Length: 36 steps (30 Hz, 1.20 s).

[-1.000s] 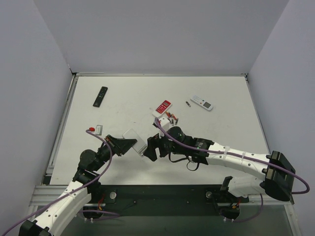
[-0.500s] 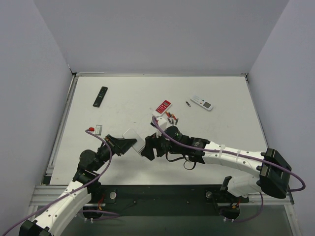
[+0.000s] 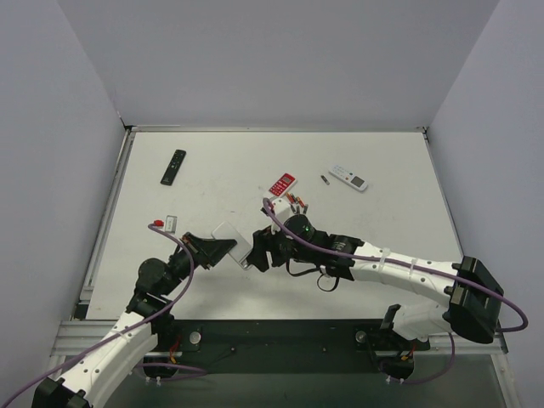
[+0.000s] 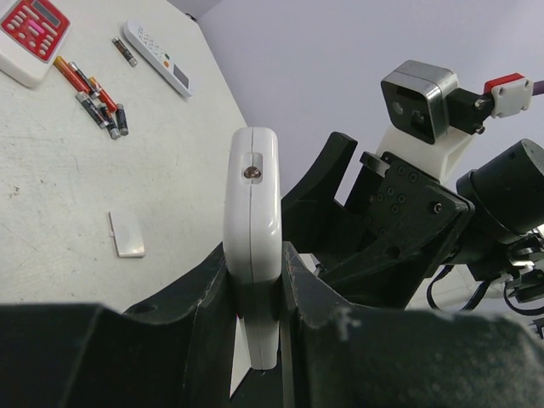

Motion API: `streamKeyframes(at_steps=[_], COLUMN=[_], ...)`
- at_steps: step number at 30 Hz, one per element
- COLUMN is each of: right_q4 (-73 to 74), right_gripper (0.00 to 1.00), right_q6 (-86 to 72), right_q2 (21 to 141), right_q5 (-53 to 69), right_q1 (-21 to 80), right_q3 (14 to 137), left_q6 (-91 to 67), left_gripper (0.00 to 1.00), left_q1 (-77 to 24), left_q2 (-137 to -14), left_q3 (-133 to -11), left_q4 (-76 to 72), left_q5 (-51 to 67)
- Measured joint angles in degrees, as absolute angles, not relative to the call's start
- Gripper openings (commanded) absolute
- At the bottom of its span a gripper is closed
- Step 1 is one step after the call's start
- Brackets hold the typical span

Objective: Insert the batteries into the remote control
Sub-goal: Load the battery into the remote control, then pick up the battery from the center of the board.

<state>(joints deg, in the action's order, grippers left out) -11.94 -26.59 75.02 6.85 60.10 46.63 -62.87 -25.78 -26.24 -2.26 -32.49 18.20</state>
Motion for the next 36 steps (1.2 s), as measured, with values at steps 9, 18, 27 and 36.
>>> streamKeyframes(at_steps=[9, 18, 27, 36], right_q4=[-3.8, 6.9, 15.8, 19.7], right_gripper=[0.64, 0.61, 0.38, 0.31], right_q6=[-22.2, -23.0, -22.3, -22.3], right_q2=[74.2, 77.9, 95.4, 108.2], right_q5=[6.9, 3.4, 1.7, 2.7], right_q1=[52.3, 34.5, 26.1, 23.7], right_q3=[52.5, 60.2, 71.5, 79.0], left_q6=[-60.0, -58.5, -56.7, -55.9], left_gripper=[0.0, 0.0, 0.0, 0.0], left_q1=[-25.8, -25.8, -25.8, -25.8], left_q2=[-29.8, -27.3, -22.7, -22.7], left_q3=[-2.3, -2.3, -2.3, -2.3], left_q4=[-33.1, -33.2, -32.1, -30.2], left_q5=[14.8, 12.4, 12.9, 14.4])
